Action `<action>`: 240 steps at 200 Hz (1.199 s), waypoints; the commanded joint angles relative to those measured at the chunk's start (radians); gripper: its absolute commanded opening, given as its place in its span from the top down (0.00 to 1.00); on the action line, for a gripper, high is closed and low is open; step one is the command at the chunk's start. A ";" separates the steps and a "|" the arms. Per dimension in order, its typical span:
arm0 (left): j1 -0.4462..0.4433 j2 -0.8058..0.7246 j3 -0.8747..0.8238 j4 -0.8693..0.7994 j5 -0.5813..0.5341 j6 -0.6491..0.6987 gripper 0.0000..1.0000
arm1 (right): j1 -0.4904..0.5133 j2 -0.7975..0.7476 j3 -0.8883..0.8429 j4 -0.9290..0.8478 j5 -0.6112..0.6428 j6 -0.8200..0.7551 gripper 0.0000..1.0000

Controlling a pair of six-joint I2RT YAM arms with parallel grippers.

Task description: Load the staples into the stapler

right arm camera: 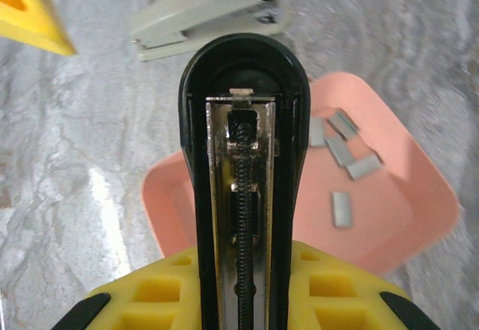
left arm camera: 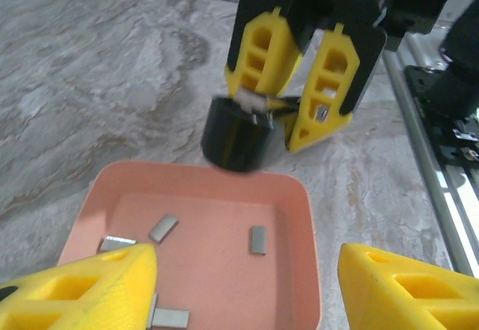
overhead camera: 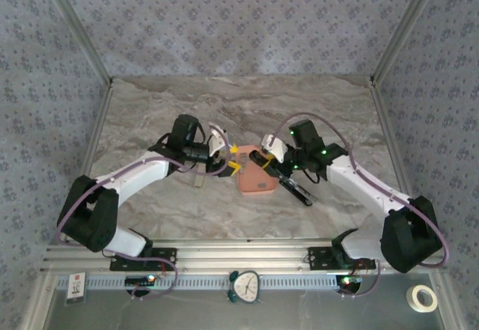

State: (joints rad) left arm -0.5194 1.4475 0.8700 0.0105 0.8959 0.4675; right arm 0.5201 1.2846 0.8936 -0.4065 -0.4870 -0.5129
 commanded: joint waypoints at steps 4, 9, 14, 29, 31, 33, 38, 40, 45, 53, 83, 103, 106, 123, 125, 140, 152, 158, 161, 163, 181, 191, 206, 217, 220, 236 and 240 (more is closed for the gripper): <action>-0.005 0.002 0.048 -0.067 0.105 0.149 0.36 | 0.041 -0.015 -0.008 0.056 -0.045 -0.096 0.92; -0.007 0.003 0.055 -0.089 0.112 0.166 0.36 | 0.049 -0.012 -0.008 0.060 -0.045 -0.100 0.92; -0.010 0.004 0.060 -0.110 0.116 0.184 0.36 | 0.055 -0.010 -0.009 0.064 -0.045 -0.102 0.92; -0.016 0.005 0.076 -0.164 0.117 0.226 0.37 | 0.074 -0.003 -0.007 0.072 -0.044 -0.115 0.93; -0.017 0.007 0.078 -0.169 0.119 0.230 0.37 | 0.077 -0.002 -0.007 0.074 -0.044 -0.116 0.93; -0.017 0.007 0.079 -0.172 0.119 0.233 0.37 | 0.078 -0.001 -0.006 0.075 -0.044 -0.118 0.92; -0.017 0.007 0.080 -0.179 0.124 0.240 0.37 | 0.085 0.002 -0.006 0.079 -0.042 -0.119 0.92; -0.017 0.007 0.081 -0.182 0.125 0.242 0.37 | 0.088 0.003 -0.005 0.080 -0.042 -0.119 0.92; -0.016 0.008 0.081 -0.189 0.130 0.247 0.37 | 0.091 0.005 -0.005 0.084 -0.042 -0.120 0.92; -0.020 0.007 0.085 -0.200 0.139 0.255 0.38 | 0.100 0.009 -0.004 0.092 -0.041 -0.118 0.93; -0.033 0.012 0.105 -0.289 0.152 0.314 0.40 | 0.122 0.022 0.003 0.117 -0.030 -0.106 0.92; -0.036 0.011 0.108 -0.306 0.152 0.319 0.43 | 0.136 0.033 0.008 0.127 -0.026 -0.098 0.92; -0.037 0.011 0.107 -0.308 0.152 0.320 0.44 | 0.138 0.034 0.008 0.128 -0.025 -0.098 0.92; -0.040 0.006 0.109 -0.321 0.143 0.323 0.47 | 0.155 0.039 0.007 0.144 -0.023 -0.088 0.92; -0.040 0.005 0.109 -0.323 0.138 0.323 0.48 | 0.157 0.039 0.007 0.146 -0.022 -0.087 0.92; -0.040 -0.004 0.109 -0.343 0.118 0.327 0.53 | 0.171 0.038 0.001 0.161 -0.018 -0.078 0.91; -0.039 -0.012 0.108 -0.364 0.102 0.328 0.61 | 0.181 0.035 -0.007 0.169 -0.014 -0.070 0.91; -0.041 -0.019 0.110 -0.379 0.097 0.333 0.65 | 0.184 0.032 -0.011 0.174 -0.014 -0.064 0.90; -0.040 -0.020 0.110 -0.388 0.095 0.338 0.66 | 0.185 0.029 -0.016 0.177 -0.014 -0.061 0.90; -0.040 -0.023 0.110 -0.395 0.094 0.340 0.68 | 0.186 0.026 -0.019 0.179 -0.014 -0.058 0.89; -0.041 -0.046 0.109 -0.442 0.071 0.347 0.79 | 0.192 0.002 -0.048 0.207 -0.013 -0.023 0.82; -0.041 -0.062 0.106 -0.467 0.050 0.347 0.84 | 0.194 -0.018 -0.069 0.222 -0.012 0.005 0.74; -0.047 -0.091 0.092 -0.494 0.009 0.339 0.87 | 0.194 -0.056 -0.104 0.240 -0.010 0.053 0.61; -0.053 -0.118 0.077 -0.498 -0.028 0.320 0.89 | 0.195 -0.088 -0.128 0.249 -0.005 0.092 0.56; -0.054 -0.125 0.073 -0.503 -0.035 0.317 0.90 | 0.194 -0.096 -0.134 0.249 -0.003 0.103 0.55; -0.059 -0.164 0.057 -0.521 -0.066 0.296 0.90 | 0.193 -0.148 -0.164 0.247 0.014 0.168 0.51; -0.060 -0.172 0.054 -0.528 -0.077 0.291 0.90 | 0.191 -0.161 -0.173 0.247 0.022 0.190 0.51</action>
State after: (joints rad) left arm -0.5682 1.3487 0.9375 -0.4564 0.8581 0.7864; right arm 0.7132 1.2034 0.7628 -0.1890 -0.4873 -0.4515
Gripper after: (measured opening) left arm 0.208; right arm 0.479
